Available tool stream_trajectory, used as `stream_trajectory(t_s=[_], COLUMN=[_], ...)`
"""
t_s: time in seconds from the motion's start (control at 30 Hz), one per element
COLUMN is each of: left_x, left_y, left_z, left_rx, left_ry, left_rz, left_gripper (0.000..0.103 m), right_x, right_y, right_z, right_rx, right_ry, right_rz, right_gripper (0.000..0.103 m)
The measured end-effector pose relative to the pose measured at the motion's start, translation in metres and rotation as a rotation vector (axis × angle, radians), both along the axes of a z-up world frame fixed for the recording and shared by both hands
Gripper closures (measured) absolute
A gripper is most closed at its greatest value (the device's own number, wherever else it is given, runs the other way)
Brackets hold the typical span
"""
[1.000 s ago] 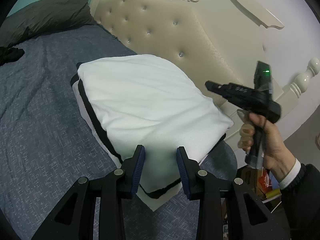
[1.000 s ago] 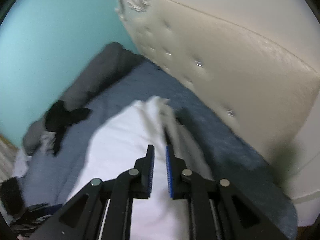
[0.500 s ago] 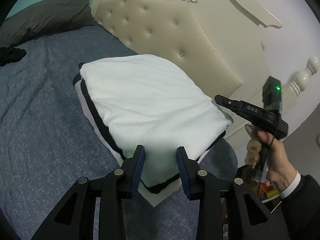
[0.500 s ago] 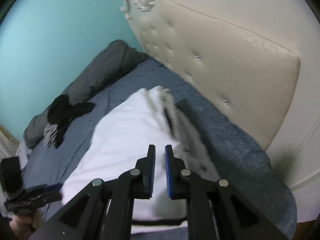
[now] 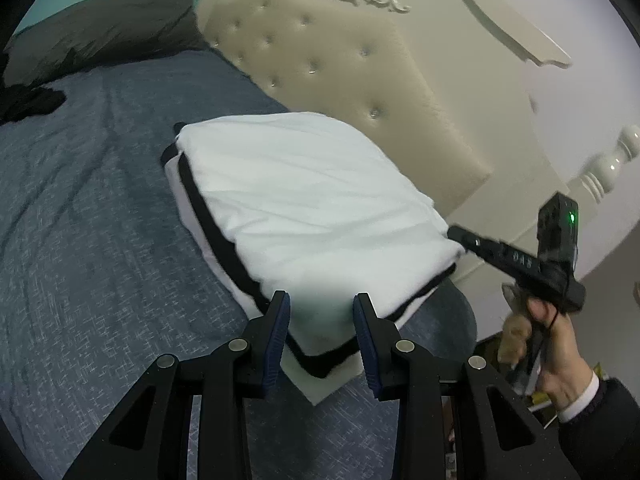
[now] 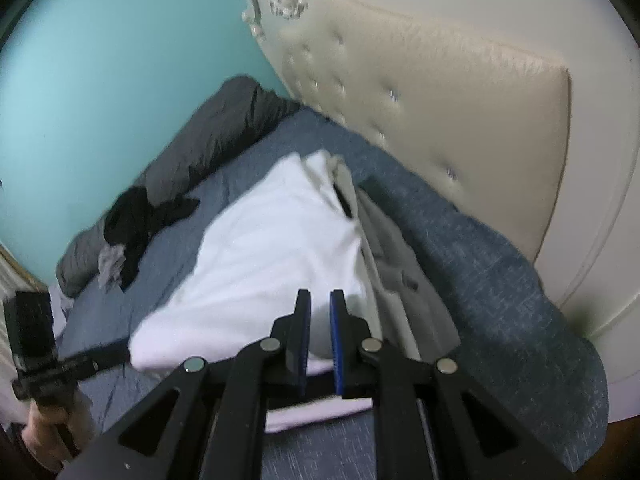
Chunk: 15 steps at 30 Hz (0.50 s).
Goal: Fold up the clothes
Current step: 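Open both grippers and release the shirt on the stack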
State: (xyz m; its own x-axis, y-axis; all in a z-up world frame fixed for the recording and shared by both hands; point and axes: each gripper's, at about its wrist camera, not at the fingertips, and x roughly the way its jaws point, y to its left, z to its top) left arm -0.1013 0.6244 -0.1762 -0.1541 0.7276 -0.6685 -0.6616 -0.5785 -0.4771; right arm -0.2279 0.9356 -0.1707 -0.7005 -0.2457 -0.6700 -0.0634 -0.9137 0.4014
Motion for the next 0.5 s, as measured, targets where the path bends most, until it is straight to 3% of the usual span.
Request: stream_trajectory(t_s=[0.2, 0.5], left_x=[0.003, 0.009], left_y=[-0.001, -0.02], left_z=[-0.008, 0.01], left_rx=[-0.014, -0.001], left_ry=[-0.015, 0.014], left_rz=[-0.019, -0.005], left_gripper=[0.066, 0.067], right_x=[0.006, 0.014], right_y=[0.007, -0.014], right_z=[-0.01, 0.012], right_rx=[-0.036, -0.017], right_ry=[-0.013, 0.029], right_rz=[-0.05, -0.038], right_gripper=[0.094, 0.094])
